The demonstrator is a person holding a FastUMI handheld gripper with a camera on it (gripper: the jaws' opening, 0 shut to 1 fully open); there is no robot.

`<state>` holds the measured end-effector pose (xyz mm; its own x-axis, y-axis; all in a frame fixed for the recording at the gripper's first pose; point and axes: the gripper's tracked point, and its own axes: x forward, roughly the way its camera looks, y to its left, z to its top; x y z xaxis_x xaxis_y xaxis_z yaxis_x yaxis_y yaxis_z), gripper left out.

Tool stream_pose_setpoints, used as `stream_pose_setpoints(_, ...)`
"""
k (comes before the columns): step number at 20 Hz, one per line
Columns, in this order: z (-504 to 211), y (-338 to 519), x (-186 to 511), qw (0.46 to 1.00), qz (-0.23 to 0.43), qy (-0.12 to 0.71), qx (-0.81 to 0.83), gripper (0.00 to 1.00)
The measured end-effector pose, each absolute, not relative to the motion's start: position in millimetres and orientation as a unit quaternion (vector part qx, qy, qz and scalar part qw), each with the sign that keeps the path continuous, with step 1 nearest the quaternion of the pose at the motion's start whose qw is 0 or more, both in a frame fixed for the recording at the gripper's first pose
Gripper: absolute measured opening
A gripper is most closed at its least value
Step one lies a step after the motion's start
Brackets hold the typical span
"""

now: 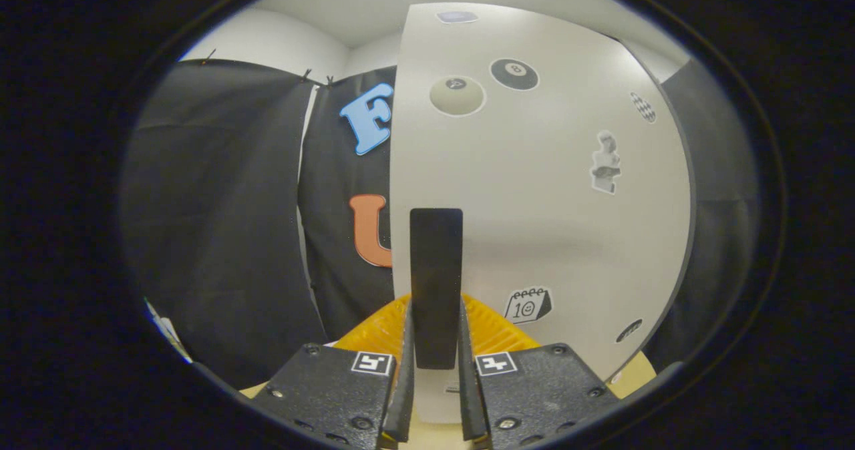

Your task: Open the shoe cabinet door, grab the shoes and put them into the shoe cabinet, then close the shoe cabinet door.

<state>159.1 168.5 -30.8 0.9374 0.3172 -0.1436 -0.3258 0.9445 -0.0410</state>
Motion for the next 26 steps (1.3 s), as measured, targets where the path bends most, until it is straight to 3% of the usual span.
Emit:
stream_pose_setpoints(15, -20.0, 113.2, 76.6, 0.962, 0.254, 0.102, -0.011, 0.32)
stream_pose_setpoints(26, -17.2, 87.7, 69.6, 0.959, 0.264, 0.086, -0.054, 0.32)
